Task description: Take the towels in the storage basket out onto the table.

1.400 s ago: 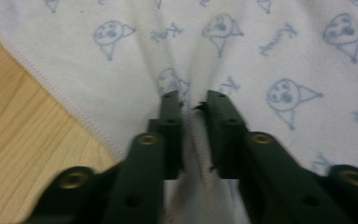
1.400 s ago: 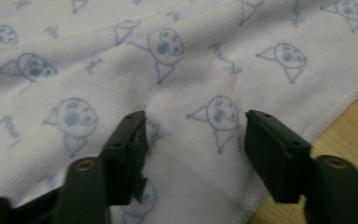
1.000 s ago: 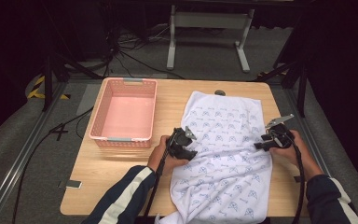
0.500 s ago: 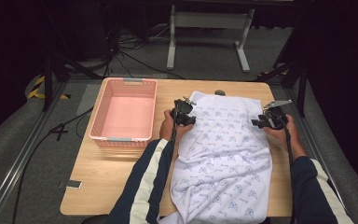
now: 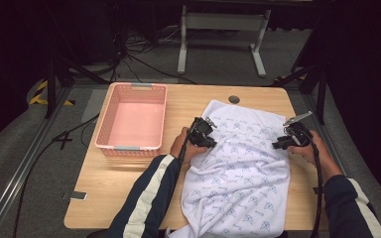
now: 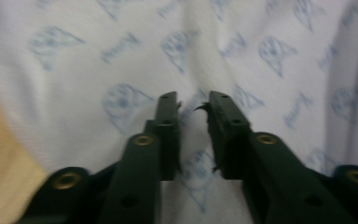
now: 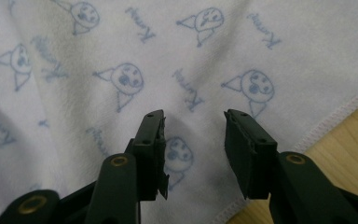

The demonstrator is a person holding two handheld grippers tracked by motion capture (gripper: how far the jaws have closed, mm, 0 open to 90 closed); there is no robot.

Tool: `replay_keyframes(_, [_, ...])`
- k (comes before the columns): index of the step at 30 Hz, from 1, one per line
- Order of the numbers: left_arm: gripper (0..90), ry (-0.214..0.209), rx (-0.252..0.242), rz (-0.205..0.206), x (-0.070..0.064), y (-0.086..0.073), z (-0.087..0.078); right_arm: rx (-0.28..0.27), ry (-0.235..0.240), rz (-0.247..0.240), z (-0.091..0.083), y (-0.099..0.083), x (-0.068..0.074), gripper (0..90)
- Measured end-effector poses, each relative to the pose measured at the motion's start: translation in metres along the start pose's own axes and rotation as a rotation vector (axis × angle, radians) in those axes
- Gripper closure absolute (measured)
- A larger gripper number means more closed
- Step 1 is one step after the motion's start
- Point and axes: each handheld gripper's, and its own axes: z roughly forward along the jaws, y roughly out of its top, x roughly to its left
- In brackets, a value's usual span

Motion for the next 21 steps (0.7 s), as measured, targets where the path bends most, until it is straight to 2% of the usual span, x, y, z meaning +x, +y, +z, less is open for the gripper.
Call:
replay_keyframes(1, [68.2, 0.000, 0.000, 0.000, 0.000, 0.000, 0.000, -0.009, -0.015, 0.005, -0.001, 0.000, -0.001, 54.0])
replay_keyframes(2, [68.2, 0.025, -0.035, -0.030, 0.005, 0.003, -0.002, -0.009, -0.015, 0.005, -0.001, 0.000, -0.001, 54.0])
replay_keyframes(3, [66.4, 0.056, -0.076, -0.071, 0.012, 0.006, -0.003, -0.040, -0.046, 0.023, -0.003, 0.002, -0.006, 55.0])
replay_keyframes(4, [57.6, 0.097, -0.084, -0.104, 0.019, 0.010, -0.003, -0.101, -0.090, 0.077, -0.003, 0.006, -0.015, 54.3])
replay_keyframes(5, [55.7, 0.160, -0.110, -0.152, 0.028, 0.015, 0.000, -0.119, -0.120, 0.097, -0.003, 0.008, -0.017, 53.6])
replay_keyframes(6, [55.6, 0.192, -0.117, -0.161, 0.033, 0.017, 0.001, -0.142, -0.142, 0.121, -0.002, 0.010, -0.022, 54.1])
replay_keyframes(7, [54.7, 0.245, -0.123, -0.183, 0.040, 0.019, 0.004, -0.163, -0.155, 0.145, -0.001, 0.011, -0.024, 53.7])
replay_keyframes(8, [53.4, 0.262, -0.116, -0.208, 0.047, 0.021, 0.007, -0.185, -0.182, 0.164, 0.001, 0.013, -0.028, 51.1])
replay_keyframes(9, [53.3, 0.262, -0.116, -0.208, 0.047, 0.021, 0.007, -0.185, -0.182, 0.164, 0.001, 0.013, -0.028, 51.1])
replay_keyframes(11, [52.9, 0.294, -0.112, -0.242, 0.057, 0.023, 0.014, -0.210, -0.217, 0.179, 0.005, 0.015, -0.035, 50.5])
replay_keyframes(13, [51.7, 0.270, -0.085, -0.260, 0.062, 0.023, 0.022, -0.234, -0.209, 0.217, 0.010, 0.015, -0.040, 49.6])
replay_keyframes(14, [53.2, 0.274, -0.070, -0.238, 0.061, 0.022, 0.029, -0.227, -0.207, 0.221, 0.016, 0.015, -0.041, 48.3])
replay_keyframes(15, [60.2, 0.256, -0.087, -0.241, 0.060, 0.022, 0.030, -0.217, -0.203, 0.216, 0.019, 0.016, -0.041, 47.6])
replay_keyframes(16, [70.0, 0.256, -0.087, -0.241, 0.060, 0.022, 0.030, -0.217, -0.203, 0.216, 0.019, 0.016, -0.041, 47.6])
replay_keyframes(17, [76.3, 0.229, -0.075, -0.221, 0.058, 0.023, 0.029, -0.201, -0.201, 0.217, 0.023, 0.016, -0.040, 48.1])
replay_keyframes(18, [81.5, 0.229, -0.075, -0.221, 0.058, 0.023, 0.029, -0.195, -0.189, 0.214, 0.025, 0.015, -0.039, 47.9])
replay_keyframes(21, [86.4, 0.207, -0.053, -0.181, 0.049, 0.020, 0.026, -0.186, -0.180, 0.220, 0.025, 0.015, -0.038, 49.6])
